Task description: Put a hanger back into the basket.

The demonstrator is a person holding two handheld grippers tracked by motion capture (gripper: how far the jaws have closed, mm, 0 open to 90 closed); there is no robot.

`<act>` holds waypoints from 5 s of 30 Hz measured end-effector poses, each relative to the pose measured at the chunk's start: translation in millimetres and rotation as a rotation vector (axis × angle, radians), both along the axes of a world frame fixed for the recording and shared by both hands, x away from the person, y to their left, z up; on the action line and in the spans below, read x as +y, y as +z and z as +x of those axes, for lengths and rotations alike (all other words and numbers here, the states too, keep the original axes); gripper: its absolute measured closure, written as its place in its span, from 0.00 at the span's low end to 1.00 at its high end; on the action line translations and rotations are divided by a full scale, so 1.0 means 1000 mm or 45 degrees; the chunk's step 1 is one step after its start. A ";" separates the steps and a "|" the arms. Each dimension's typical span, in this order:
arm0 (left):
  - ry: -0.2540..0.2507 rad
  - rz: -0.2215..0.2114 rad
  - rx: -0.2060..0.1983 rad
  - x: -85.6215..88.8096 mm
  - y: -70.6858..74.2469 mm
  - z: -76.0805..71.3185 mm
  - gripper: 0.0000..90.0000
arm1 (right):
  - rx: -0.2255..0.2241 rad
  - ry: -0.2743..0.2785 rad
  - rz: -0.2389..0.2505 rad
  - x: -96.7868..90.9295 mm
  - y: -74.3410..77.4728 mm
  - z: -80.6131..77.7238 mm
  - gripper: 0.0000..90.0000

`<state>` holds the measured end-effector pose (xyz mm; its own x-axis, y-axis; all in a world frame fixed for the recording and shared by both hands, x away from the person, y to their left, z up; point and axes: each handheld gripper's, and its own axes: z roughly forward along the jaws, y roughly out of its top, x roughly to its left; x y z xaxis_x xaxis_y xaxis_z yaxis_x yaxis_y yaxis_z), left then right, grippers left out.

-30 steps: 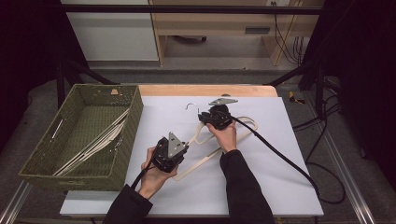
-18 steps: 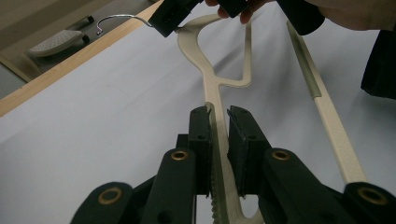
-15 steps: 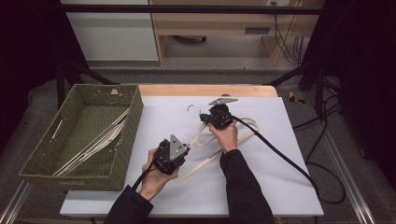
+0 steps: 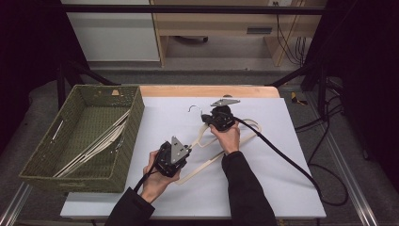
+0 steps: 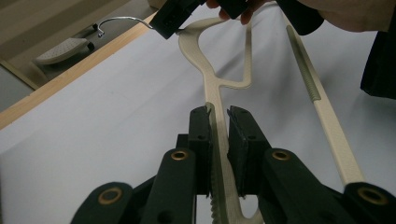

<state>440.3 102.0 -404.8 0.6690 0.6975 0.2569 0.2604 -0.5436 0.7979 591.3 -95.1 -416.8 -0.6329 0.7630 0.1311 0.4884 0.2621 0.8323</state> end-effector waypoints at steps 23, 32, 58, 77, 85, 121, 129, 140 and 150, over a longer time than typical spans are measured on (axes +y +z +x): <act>-0.034 -0.038 0.092 0.000 -0.001 0.001 0.88 | -0.063 -0.015 -0.032 -0.005 0.009 -0.011 0.99; -0.046 -0.121 0.128 0.002 0.002 0.010 0.72 | -0.132 0.004 -0.041 -0.010 0.014 -0.021 0.99; -0.096 -0.305 0.499 -0.034 -0.024 0.093 0.88 | -0.202 0.036 0.017 -0.023 0.013 -0.044 0.99; -0.185 -0.280 0.337 -0.025 0.008 0.044 0.96 | -0.264 0.112 0.125 -0.067 0.032 -0.120 0.69; -0.207 -0.324 0.255 -0.002 0.034 0.026 0.96 | -0.269 0.047 0.192 -0.098 0.029 -0.147 0.39; -0.100 -0.245 -0.032 0.140 0.154 0.001 0.96 | -0.241 -0.136 0.184 -0.154 0.012 -0.176 0.03; -0.003 -0.219 -0.052 0.183 0.157 0.005 0.96 | -0.245 -0.128 0.194 -0.154 0.012 -0.177 0.03; 0.123 -0.139 -0.038 0.240 0.136 0.017 0.96 | -0.252 -0.111 0.202 -0.153 0.012 -0.177 0.03; 0.209 -0.095 -0.018 0.275 0.116 0.023 0.96 | -0.246 -0.106 0.196 -0.152 0.011 -0.176 0.03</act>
